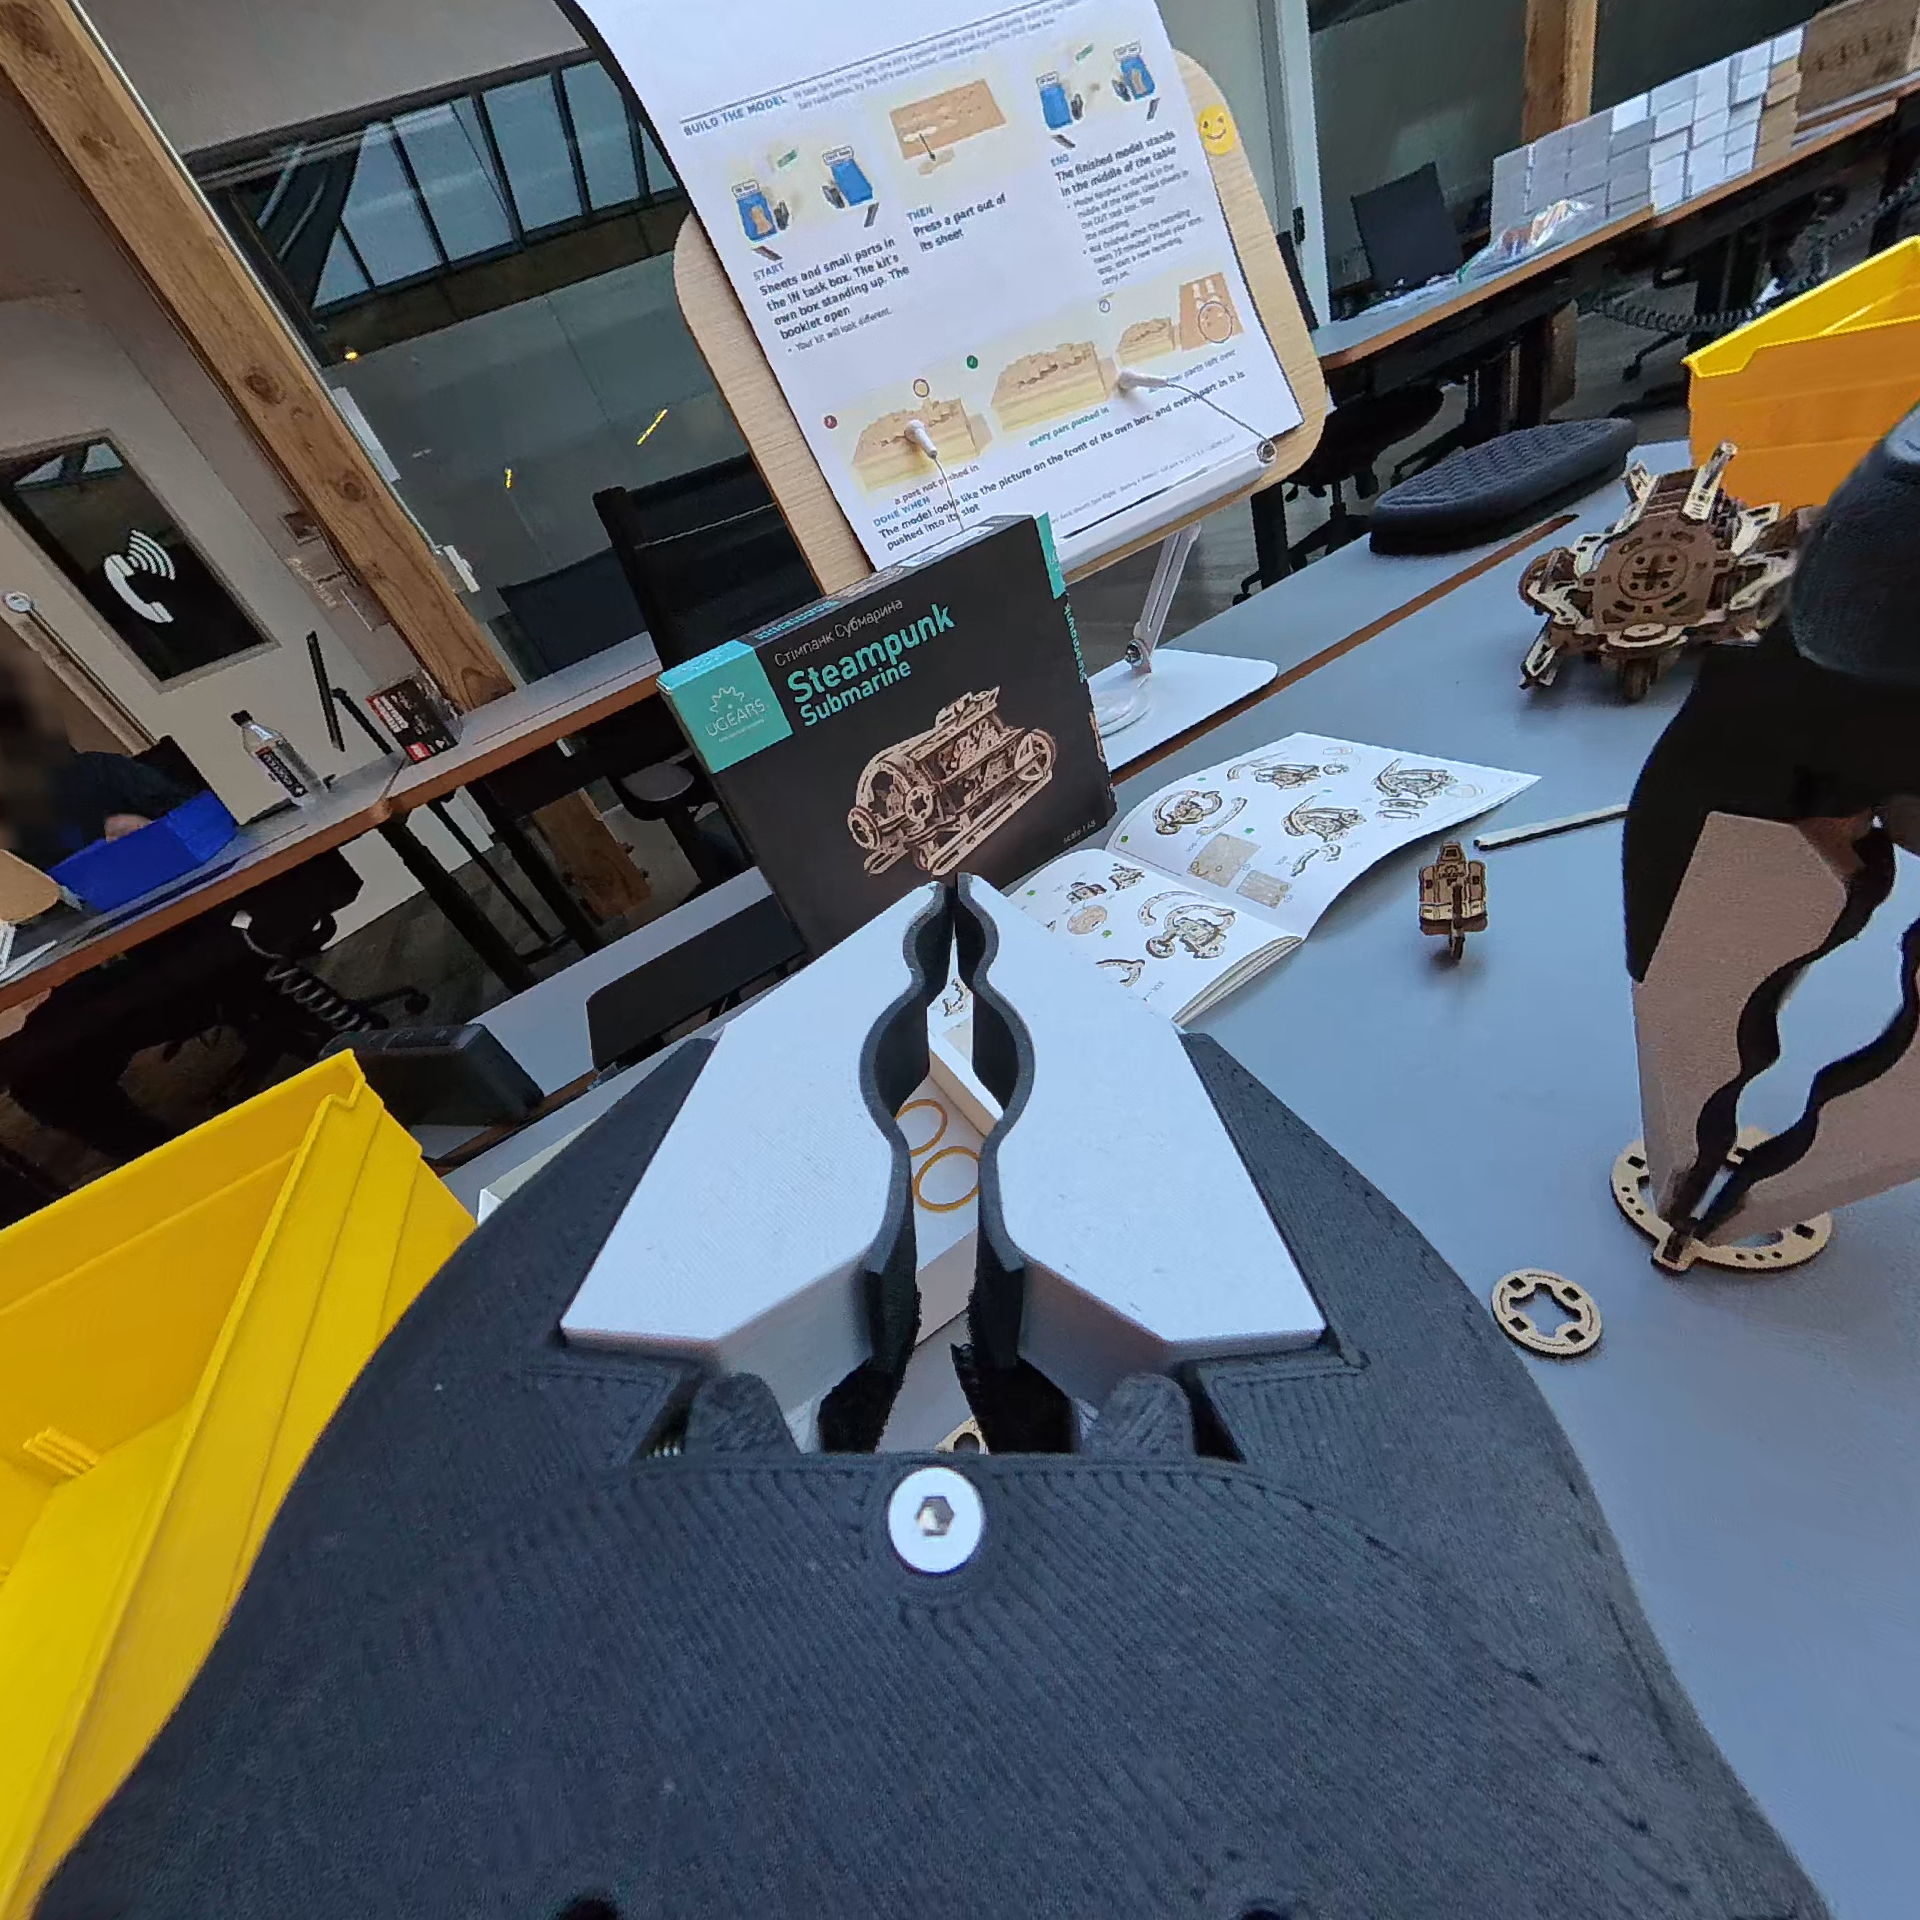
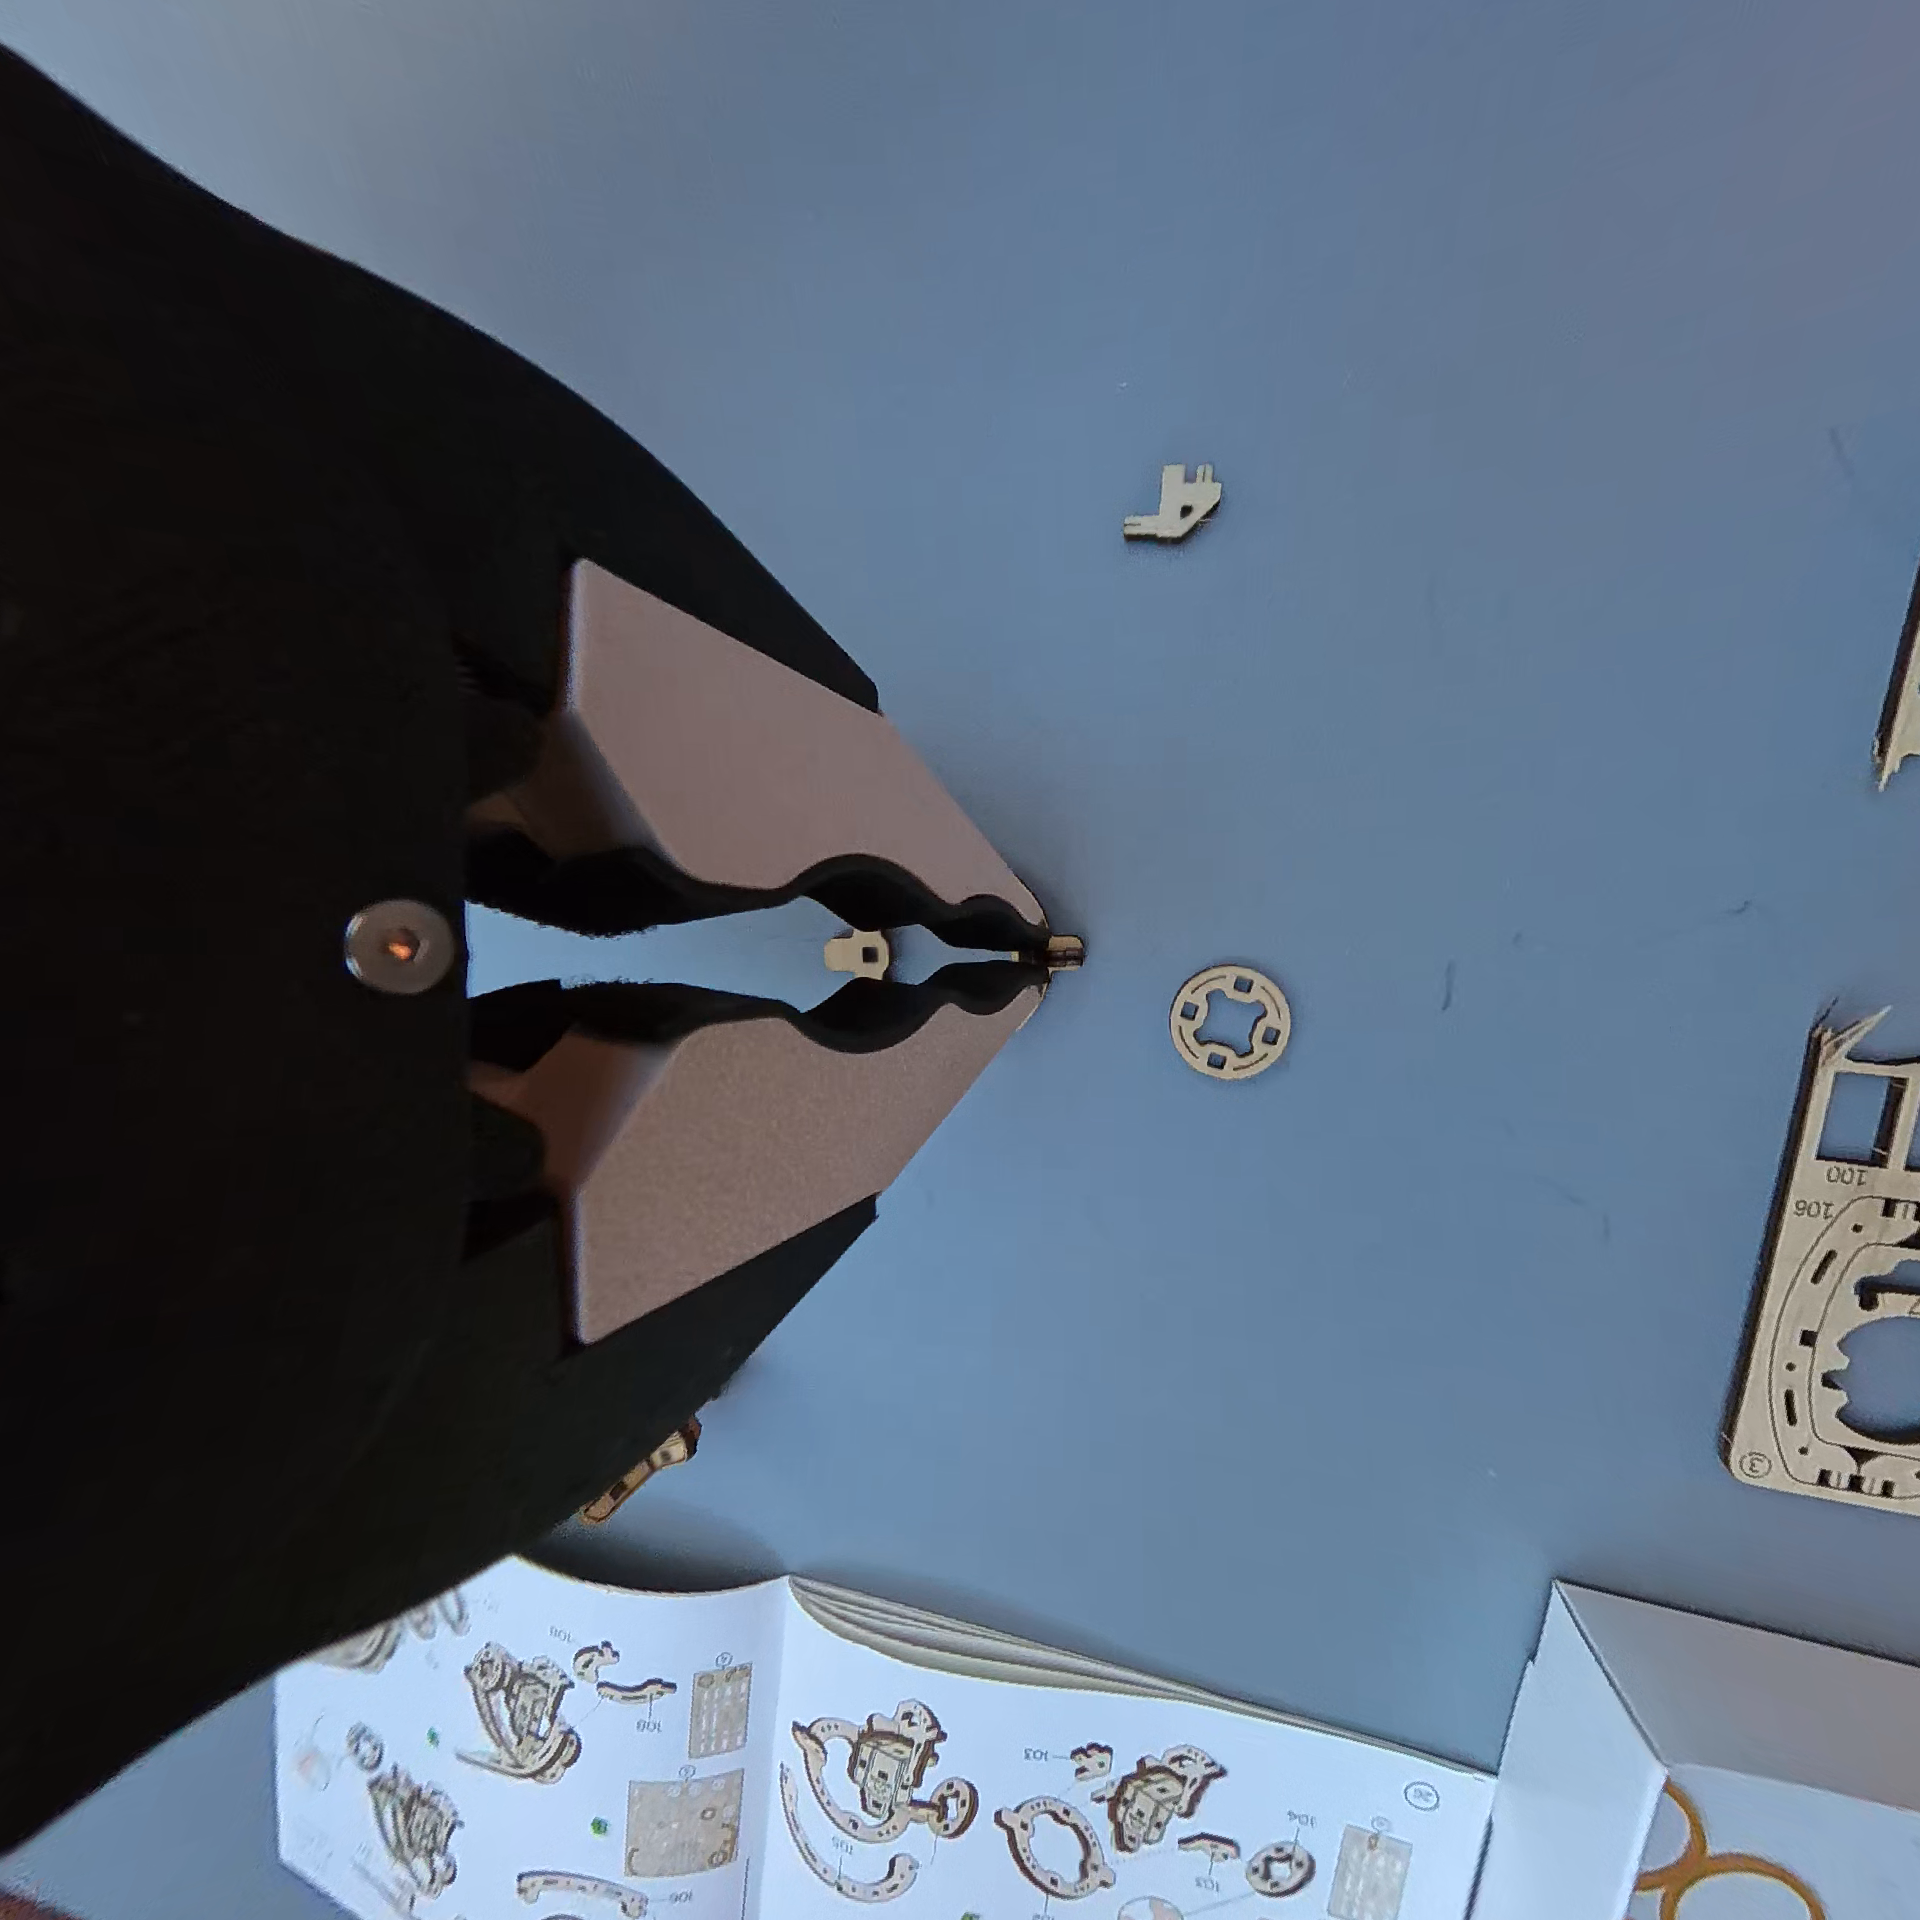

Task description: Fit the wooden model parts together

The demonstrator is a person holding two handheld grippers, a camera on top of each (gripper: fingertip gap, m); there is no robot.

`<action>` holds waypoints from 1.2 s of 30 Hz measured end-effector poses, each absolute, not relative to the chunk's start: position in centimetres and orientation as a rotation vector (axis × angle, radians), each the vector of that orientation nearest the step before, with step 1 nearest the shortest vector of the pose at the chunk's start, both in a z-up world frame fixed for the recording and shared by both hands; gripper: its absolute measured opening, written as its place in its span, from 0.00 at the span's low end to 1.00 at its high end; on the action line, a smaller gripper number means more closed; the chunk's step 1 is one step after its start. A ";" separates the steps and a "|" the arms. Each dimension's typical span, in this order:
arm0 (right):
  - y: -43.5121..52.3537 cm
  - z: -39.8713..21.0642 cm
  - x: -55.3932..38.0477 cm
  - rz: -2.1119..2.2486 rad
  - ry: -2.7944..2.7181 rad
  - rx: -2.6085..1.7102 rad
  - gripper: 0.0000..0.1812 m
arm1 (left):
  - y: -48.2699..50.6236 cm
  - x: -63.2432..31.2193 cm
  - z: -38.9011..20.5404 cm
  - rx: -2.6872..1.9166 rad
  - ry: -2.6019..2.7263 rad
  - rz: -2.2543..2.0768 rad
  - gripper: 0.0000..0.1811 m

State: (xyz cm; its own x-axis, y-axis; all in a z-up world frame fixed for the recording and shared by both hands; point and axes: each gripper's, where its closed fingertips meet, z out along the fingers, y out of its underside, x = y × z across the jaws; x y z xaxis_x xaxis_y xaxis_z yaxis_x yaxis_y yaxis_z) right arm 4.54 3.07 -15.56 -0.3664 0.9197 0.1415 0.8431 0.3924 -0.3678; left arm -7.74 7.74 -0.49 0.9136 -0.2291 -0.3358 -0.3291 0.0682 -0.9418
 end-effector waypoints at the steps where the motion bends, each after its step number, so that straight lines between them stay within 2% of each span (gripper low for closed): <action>1: 3.1 -15.6 4.5 0.367 -2.329 -1.544 0.01 | 7.7 -7.7 -0.5 -1.517 0.459 0.082 0.00; 10: 3.1 -15.6 4.6 0.231 -2.328 -1.434 0.01 | 7.8 -7.7 -0.7 -1.523 0.464 0.091 0.00; 16: 3.0 -15.6 4.6 0.422 -2.317 -1.578 0.01 | 7.6 -7.9 -0.3 -1.509 0.451 0.090 0.00; 26: 3.0 -15.5 4.7 0.231 -2.275 -1.555 0.01 | 7.5 -10.4 0.4 -1.512 0.338 0.019 0.00; 29: 2.1 -14.1 4.0 0.281 -2.304 -1.556 0.10 | 7.6 -10.7 0.4 -1.516 0.321 0.007 0.00; 36: 2.6 -15.1 5.0 0.081 -2.574 -1.481 0.11 | 7.5 -10.9 0.5 -1.512 0.319 0.014 0.00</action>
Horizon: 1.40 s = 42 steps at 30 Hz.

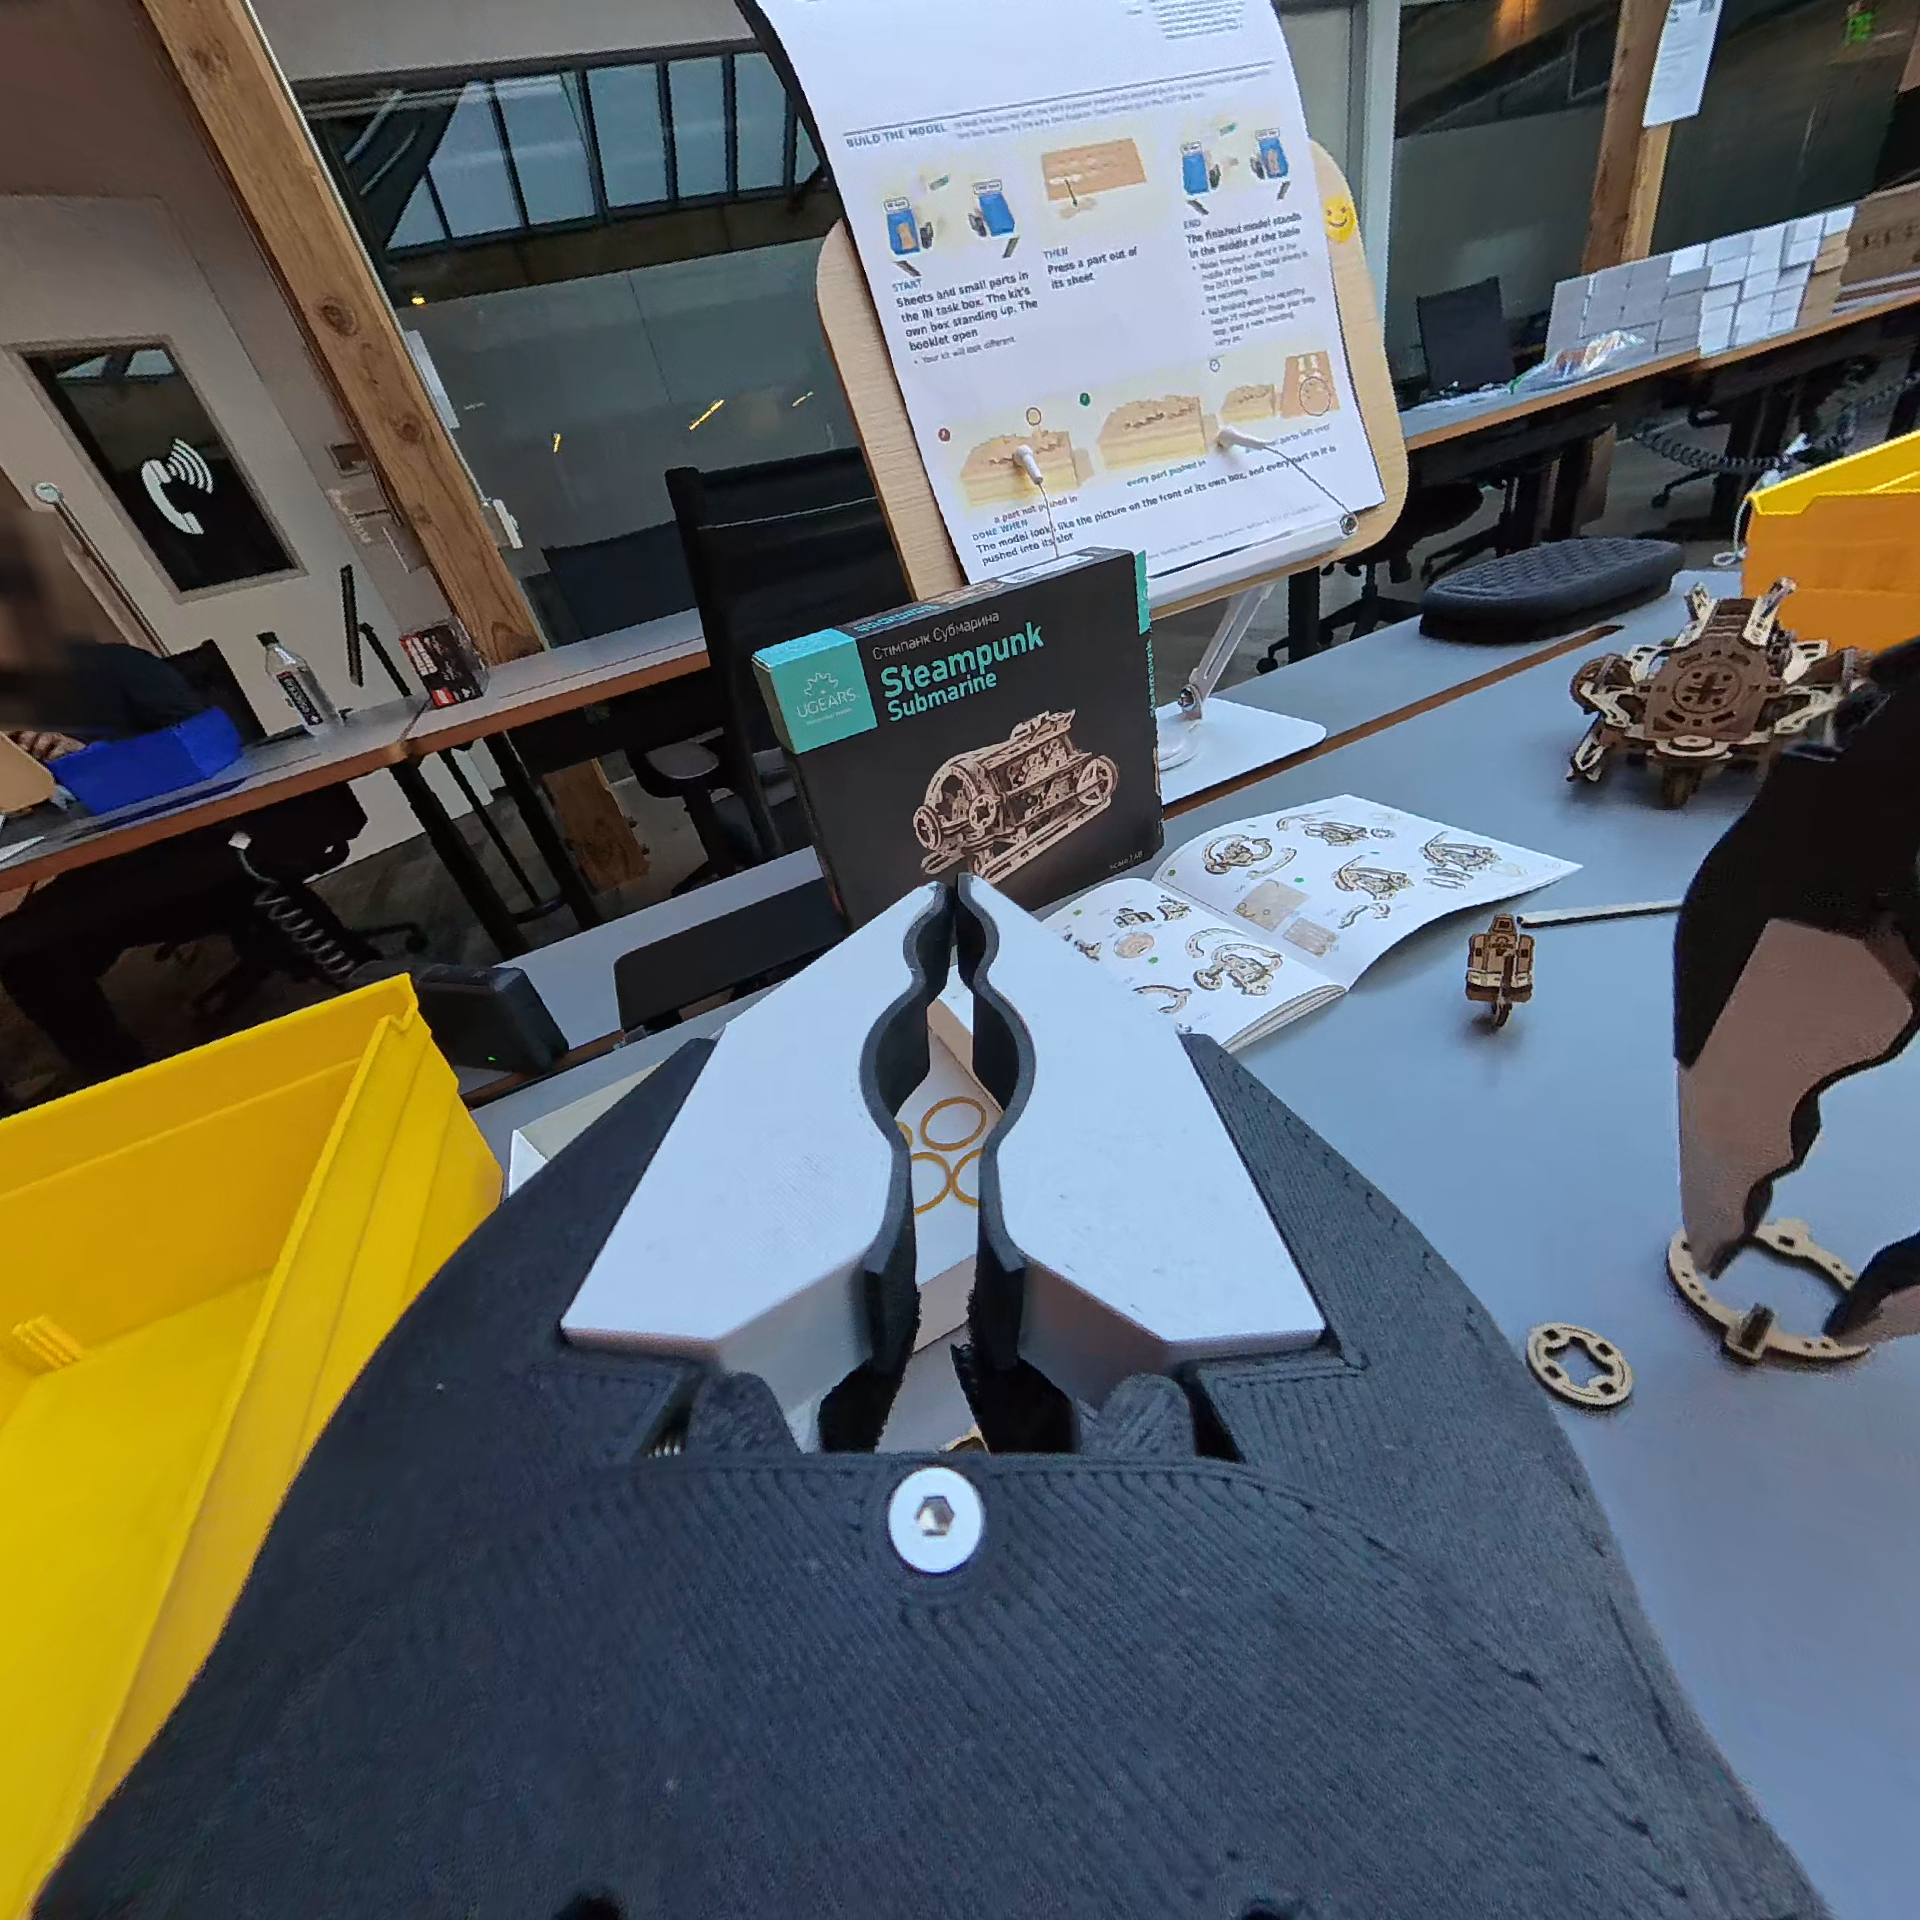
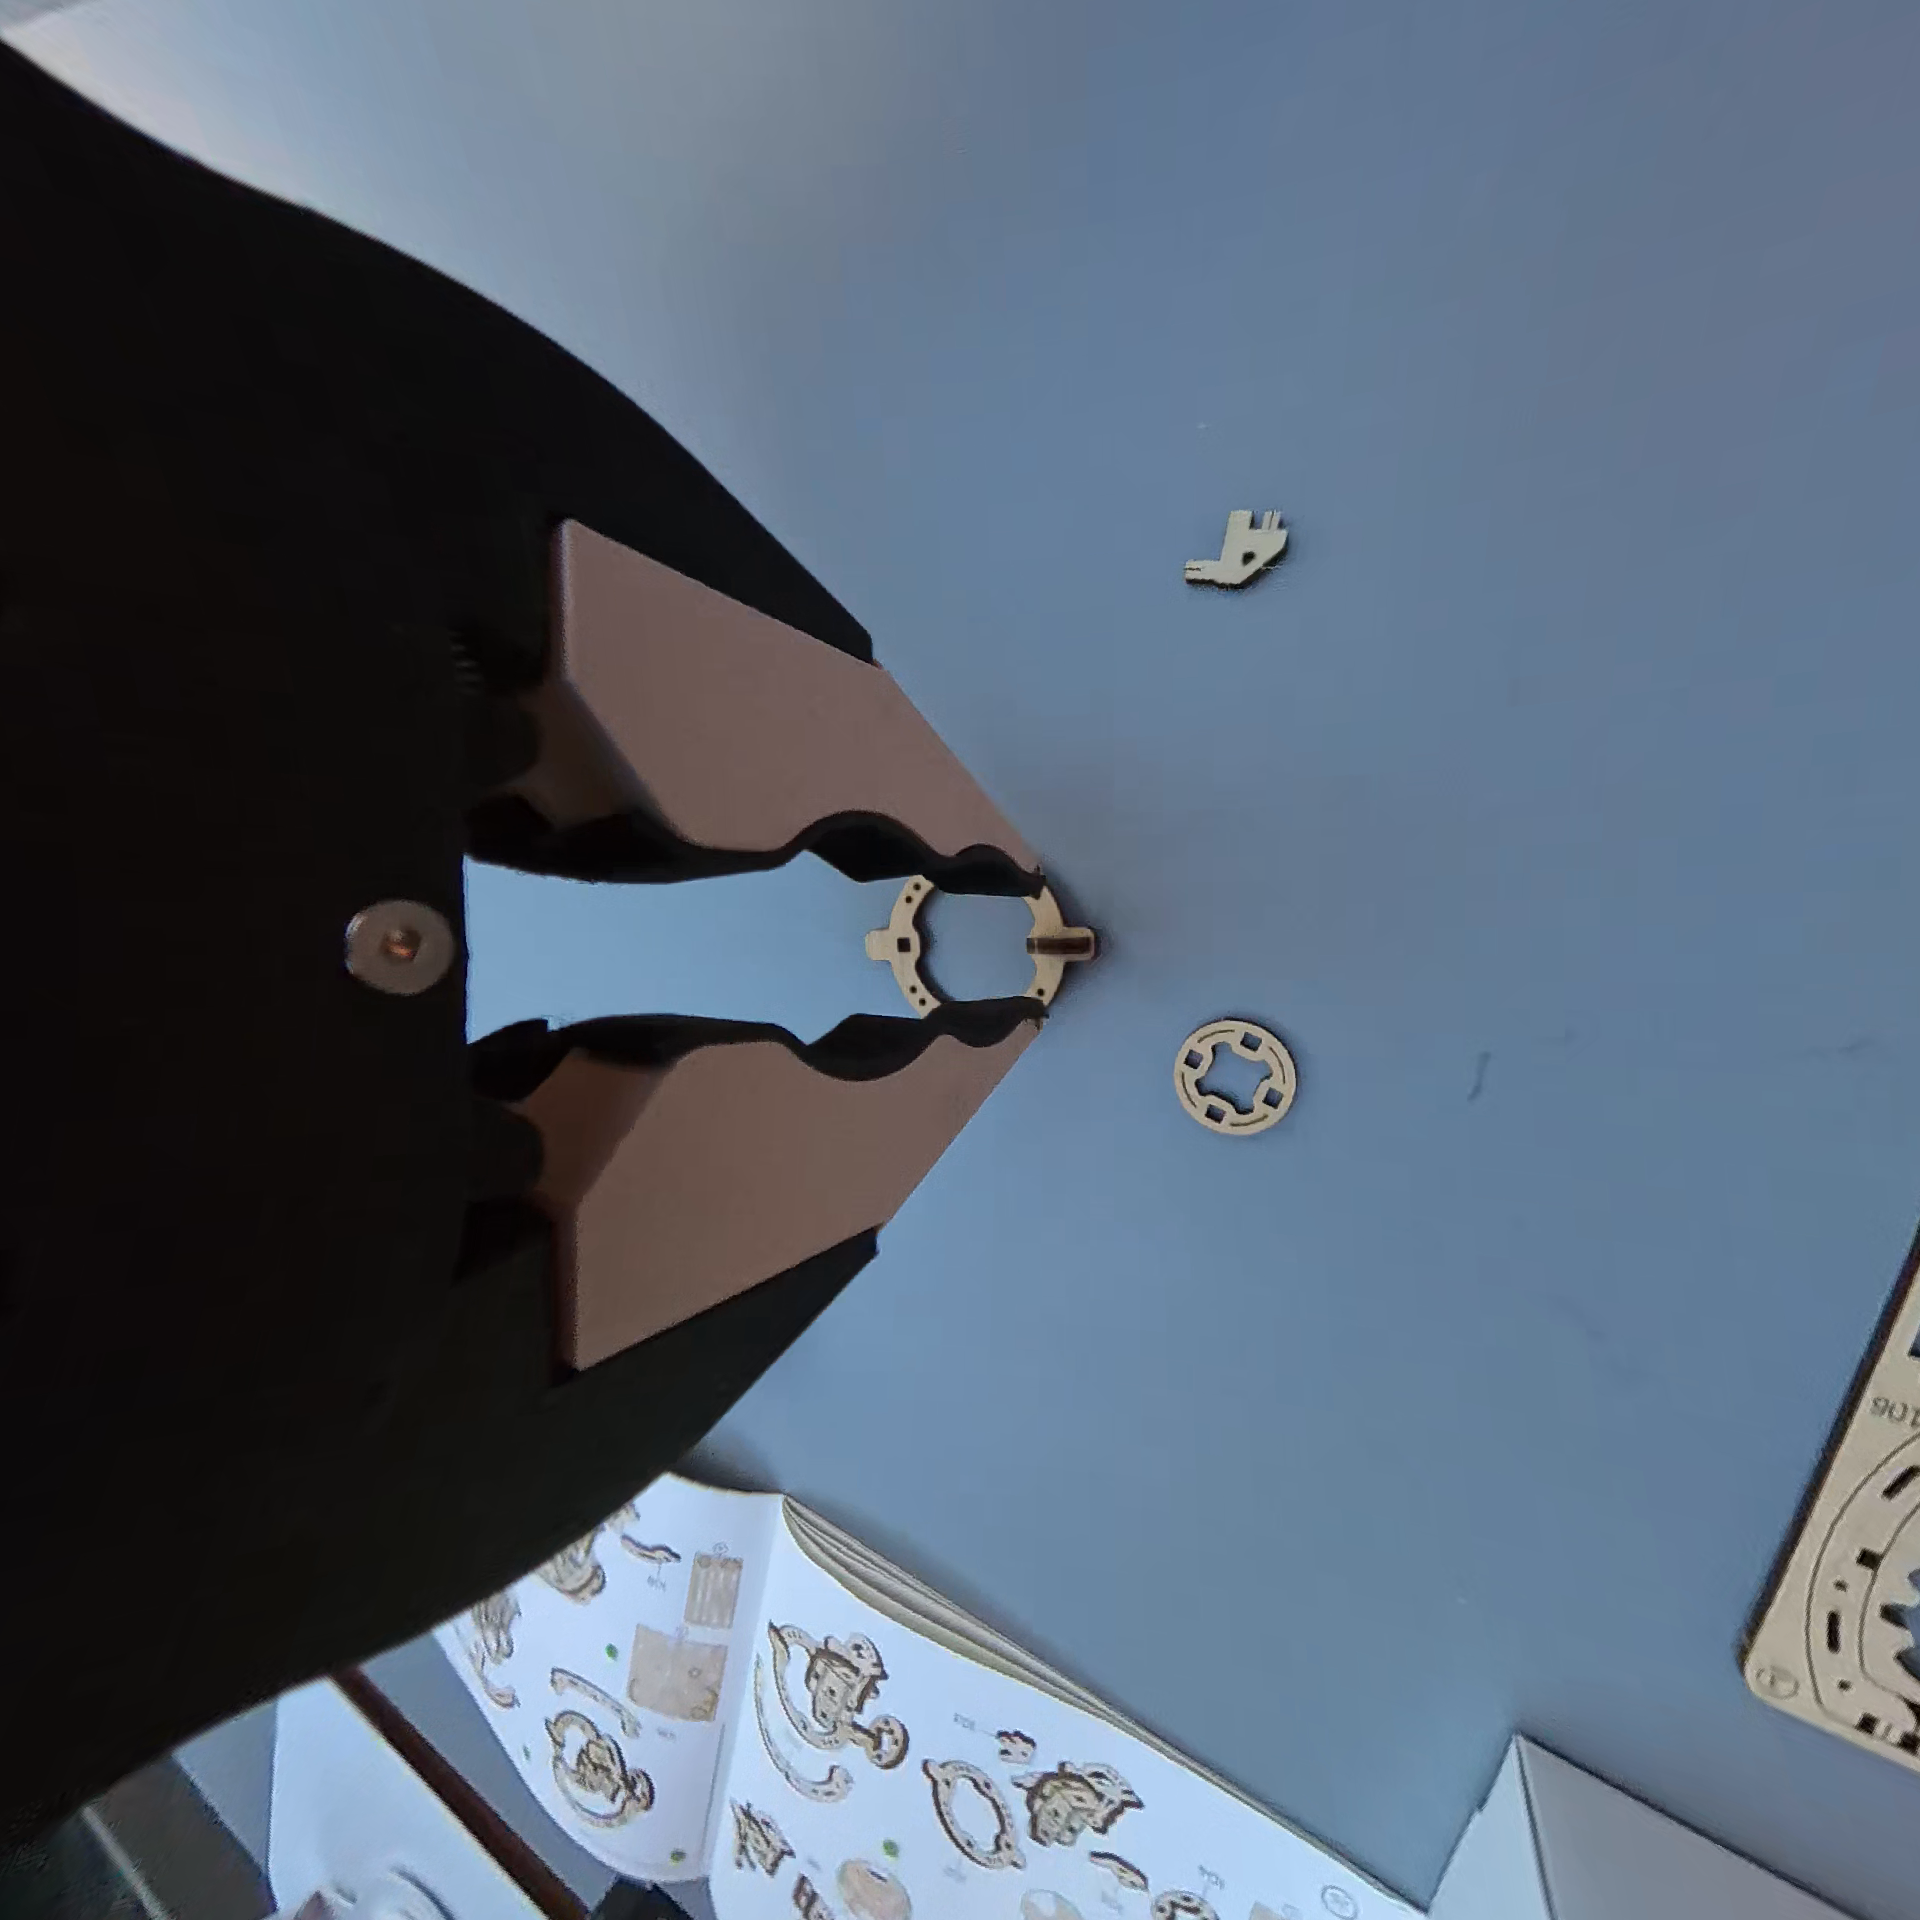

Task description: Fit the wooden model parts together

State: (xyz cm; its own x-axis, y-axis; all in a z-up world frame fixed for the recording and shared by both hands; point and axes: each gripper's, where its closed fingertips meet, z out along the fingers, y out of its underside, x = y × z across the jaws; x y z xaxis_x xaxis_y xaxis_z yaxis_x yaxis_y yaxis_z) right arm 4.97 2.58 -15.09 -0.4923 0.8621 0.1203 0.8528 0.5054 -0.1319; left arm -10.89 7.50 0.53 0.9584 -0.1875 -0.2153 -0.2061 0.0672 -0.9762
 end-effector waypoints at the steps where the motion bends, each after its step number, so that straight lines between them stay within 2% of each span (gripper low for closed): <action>1: 2.5 -15.2 4.9 0.065 -2.597 -1.455 0.10 | 7.5 -10.9 0.6 -1.509 0.318 0.013 0.00; 2: 2.6 -15.4 4.9 0.049 -2.609 -1.444 0.10 | 7.4 -10.9 0.7 -1.506 0.317 0.011 0.00; 4: 2.3 -15.8 5.1 0.058 -2.644 -1.440 0.01 | 7.4 -10.9 0.8 -1.501 0.315 0.006 0.00; 6: 2.2 -15.7 4.8 0.085 -2.632 -1.433 0.01 | 7.4 -10.8 0.8 -1.502 0.317 0.003 0.00; 8: 2.2 -15.8 4.8 0.084 -2.620 -1.479 0.08 | 7.3 -10.7 0.8 -1.503 0.320 0.003 0.00; 11: 2.0 -15.8 4.8 0.101 -2.640 -1.457 0.01 | 7.3 -10.6 1.0 -1.497 0.325 0.005 0.00; 14: 2.0 -15.7 4.5 0.094 -2.625 -1.433 0.01 | 7.2 -10.5 1.0 -1.496 0.334 0.015 0.00; 16: 2.2 -15.7 4.5 0.065 -2.624 -1.476 0.10 | 7.2 -10.4 0.9 -1.497 0.338 0.018 0.00; 21: 1.5 -15.6 4.0 0.097 -2.676 -1.375 0.01 | 7.3 -10.3 0.8 -1.502 0.340 0.016 0.00; 34: 1.3 -15.7 4.2 0.114 -2.543 -1.258 0.01 | 7.4 -10.5 0.6 -1.502 0.330 0.005 0.00; 42: 1.3 -15.7 4.2 0.403 -2.595 -1.413 0.01 | 7.3 -10.1 0.6 -1.501 0.346 0.008 0.00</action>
State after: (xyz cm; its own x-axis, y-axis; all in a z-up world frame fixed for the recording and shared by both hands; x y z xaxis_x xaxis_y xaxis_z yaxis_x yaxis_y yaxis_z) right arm 4.20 1.27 -15.69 -0.5412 0.8408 0.0105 0.7980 0.5175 -0.3088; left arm -10.10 7.33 0.59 0.9512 -0.2069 -0.2290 -0.2169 0.0797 -0.9729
